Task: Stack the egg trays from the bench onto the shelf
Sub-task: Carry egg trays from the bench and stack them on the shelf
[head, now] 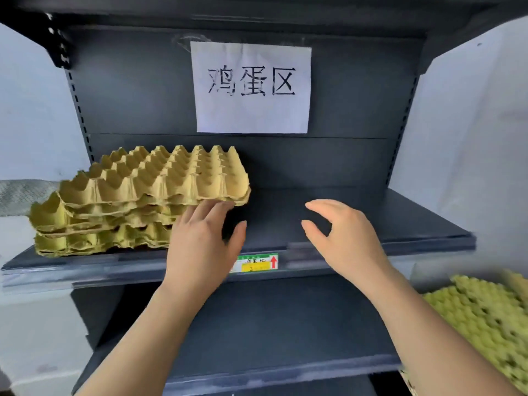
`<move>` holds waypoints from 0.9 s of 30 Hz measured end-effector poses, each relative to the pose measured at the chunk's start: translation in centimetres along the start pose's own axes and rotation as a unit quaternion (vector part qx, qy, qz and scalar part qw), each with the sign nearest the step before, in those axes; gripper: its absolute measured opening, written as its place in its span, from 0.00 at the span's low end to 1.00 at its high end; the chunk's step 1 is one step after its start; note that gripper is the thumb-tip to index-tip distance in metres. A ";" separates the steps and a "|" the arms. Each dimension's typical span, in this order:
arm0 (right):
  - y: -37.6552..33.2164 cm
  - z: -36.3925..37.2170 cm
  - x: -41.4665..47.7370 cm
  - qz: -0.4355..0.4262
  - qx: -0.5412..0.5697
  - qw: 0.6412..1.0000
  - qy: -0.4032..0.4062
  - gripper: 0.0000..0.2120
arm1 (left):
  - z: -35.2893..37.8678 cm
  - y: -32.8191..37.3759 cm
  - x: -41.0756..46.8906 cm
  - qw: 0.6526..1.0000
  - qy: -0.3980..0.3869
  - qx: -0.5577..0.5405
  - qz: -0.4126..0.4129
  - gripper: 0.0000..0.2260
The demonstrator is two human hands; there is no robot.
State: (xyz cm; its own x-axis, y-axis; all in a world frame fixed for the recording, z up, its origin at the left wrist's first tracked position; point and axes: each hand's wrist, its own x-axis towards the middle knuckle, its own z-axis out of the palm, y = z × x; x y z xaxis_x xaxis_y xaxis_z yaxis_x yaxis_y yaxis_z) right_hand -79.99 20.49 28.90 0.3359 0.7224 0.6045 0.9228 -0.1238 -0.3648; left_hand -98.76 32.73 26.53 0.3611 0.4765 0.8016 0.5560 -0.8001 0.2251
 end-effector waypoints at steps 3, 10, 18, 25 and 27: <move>4.9 -2.0 -3.7 0.034 -0.019 0.999 0.011 0.15 | 3.5 5.2 -1.7 0.998 -0.042 -0.044 0.034 0.18; 18.6 -8.0 -12.2 0.113 -0.070 0.991 -0.009 0.15 | 12.9 19.6 -6.0 0.982 -0.127 -0.128 0.062 0.18; 34.3 -14.3 -20.1 0.206 -0.121 0.968 -0.070 0.12 | 25.4 35.0 -11.0 0.949 -0.258 -0.166 0.069 0.19; 47.0 -18.3 -23.3 0.305 -0.122 0.942 -0.074 0.15 | 35.9 44.5 -12.3 0.918 -0.350 -0.174 0.069 0.16; 50.7 -19.1 -23.5 0.330 -0.114 0.935 -0.070 0.13 | 39.2 47.0 -11.9 0.912 -0.361 -0.182 0.069 0.15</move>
State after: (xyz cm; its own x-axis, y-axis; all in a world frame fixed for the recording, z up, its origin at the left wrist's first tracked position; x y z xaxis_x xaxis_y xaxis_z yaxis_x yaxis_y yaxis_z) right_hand -37.47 -15.78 9.70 0.8322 0.5183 0.1970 0.5459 -0.7039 -0.4545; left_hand -47.57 3.70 5.92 0.8807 0.3727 0.2925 0.2296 -0.8758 0.4245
